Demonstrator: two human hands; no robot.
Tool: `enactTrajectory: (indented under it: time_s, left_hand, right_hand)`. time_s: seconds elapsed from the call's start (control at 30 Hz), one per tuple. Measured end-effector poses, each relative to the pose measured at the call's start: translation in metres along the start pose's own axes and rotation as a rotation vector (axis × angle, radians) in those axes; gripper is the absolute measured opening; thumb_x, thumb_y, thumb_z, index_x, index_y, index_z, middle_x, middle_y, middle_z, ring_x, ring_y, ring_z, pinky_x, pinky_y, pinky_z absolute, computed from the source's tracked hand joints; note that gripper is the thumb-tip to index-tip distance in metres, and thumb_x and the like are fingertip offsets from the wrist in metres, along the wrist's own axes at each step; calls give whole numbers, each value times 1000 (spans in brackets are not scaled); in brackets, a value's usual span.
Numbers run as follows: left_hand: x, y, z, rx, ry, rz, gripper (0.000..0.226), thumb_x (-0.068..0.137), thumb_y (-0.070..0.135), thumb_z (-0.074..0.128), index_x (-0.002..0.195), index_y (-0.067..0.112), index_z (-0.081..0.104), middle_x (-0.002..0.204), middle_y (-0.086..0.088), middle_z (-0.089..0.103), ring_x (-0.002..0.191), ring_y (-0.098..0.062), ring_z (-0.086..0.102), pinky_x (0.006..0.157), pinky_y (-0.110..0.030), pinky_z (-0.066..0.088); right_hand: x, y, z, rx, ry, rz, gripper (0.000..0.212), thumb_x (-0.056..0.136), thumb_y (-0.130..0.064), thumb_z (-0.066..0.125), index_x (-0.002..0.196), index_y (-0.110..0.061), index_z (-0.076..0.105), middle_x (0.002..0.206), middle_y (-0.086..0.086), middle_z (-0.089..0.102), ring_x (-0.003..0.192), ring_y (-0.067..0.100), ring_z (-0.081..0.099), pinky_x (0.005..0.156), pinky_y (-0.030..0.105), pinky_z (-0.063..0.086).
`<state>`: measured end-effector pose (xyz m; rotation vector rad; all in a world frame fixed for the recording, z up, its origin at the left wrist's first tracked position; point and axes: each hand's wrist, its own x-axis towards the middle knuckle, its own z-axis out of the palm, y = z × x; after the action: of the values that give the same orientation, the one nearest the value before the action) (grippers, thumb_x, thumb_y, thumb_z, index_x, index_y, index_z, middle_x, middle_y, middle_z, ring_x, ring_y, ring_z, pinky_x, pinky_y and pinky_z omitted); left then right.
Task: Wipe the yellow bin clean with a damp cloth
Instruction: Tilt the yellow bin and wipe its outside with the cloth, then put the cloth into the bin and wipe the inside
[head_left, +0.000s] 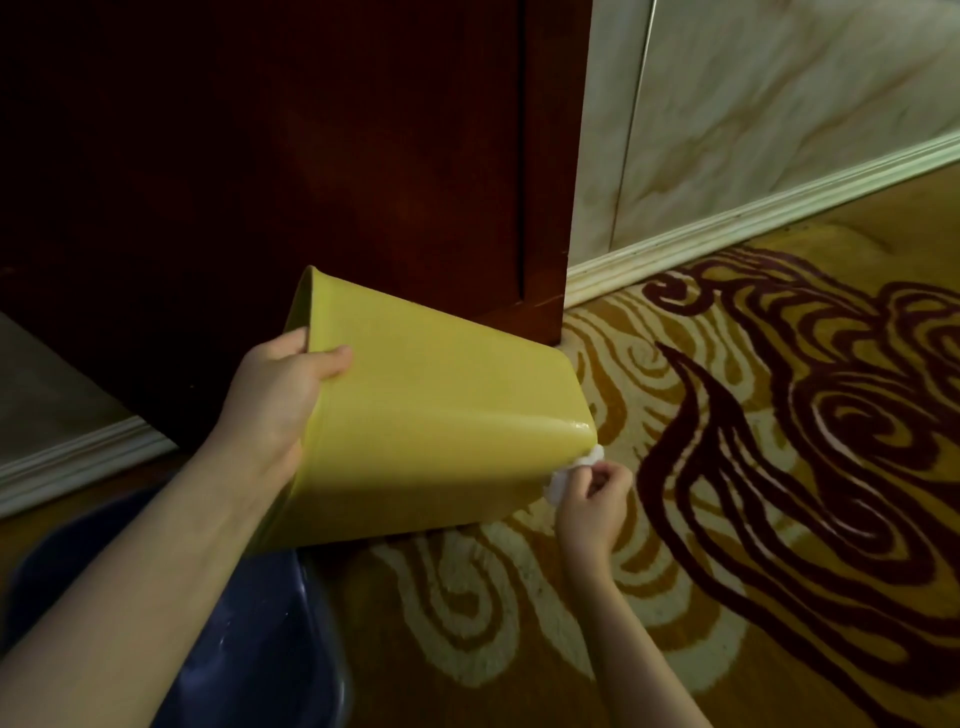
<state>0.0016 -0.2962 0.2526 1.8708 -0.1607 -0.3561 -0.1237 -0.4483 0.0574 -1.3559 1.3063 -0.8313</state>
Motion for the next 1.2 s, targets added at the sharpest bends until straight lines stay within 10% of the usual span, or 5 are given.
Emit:
enactTrajectory:
  time_s: [0.2, 0.5, 0.67, 0.83, 1.2]
  left_hand:
    - [-14, 13, -10, 107, -103, 129, 19, 88, 17, 56, 91, 34, 63, 100, -4, 70, 96, -30, 64, 88, -51, 49]
    - [-45, 14, 39, 892, -92, 429, 24, 91, 29, 47, 114, 26, 52, 71, 13, 49, 59, 2, 47, 44, -11, 30]
    - [-56, -13, 69, 1103, -135, 330, 23, 92, 28, 43, 115, 29, 42, 67, 12, 42, 65, -7, 53, 56, -22, 45]
    - [-65, -25, 99, 1182, -176, 356, 36, 93, 21, 41, 128, 16, 36, 91, -3, 59, 70, -16, 47, 58, -28, 36]
    - [-32, -11, 57, 629, -448, -121, 43, 85, 54, 46, 111, 21, 58, 100, -2, 64, 90, -17, 63, 78, -35, 51]
  right_hand:
    - [5, -15, -29, 89, 18, -26, 4, 92, -20, 49, 94, -24, 49, 85, -2, 57, 79, 22, 60, 66, 39, 54]
    - [-3, -108, -57, 400, -248, 68, 24, 91, -23, 50, 79, -41, 61, 81, -7, 64, 67, 5, 63, 57, 22, 53]
    - [4, -149, -58, 479, -503, 48, 33, 96, -19, 44, 124, -4, 50, 118, 20, 59, 93, 23, 58, 79, 38, 50]
    - [2, -188, -49, 733, -993, 77, 26, 86, -23, 57, 106, -6, 58, 88, 6, 62, 80, 16, 62, 68, 26, 53]
    - [-8, -220, 24, -434, -1101, -570, 14, 90, -21, 55, 92, -15, 67, 82, 6, 67, 73, 17, 63, 64, 28, 50]
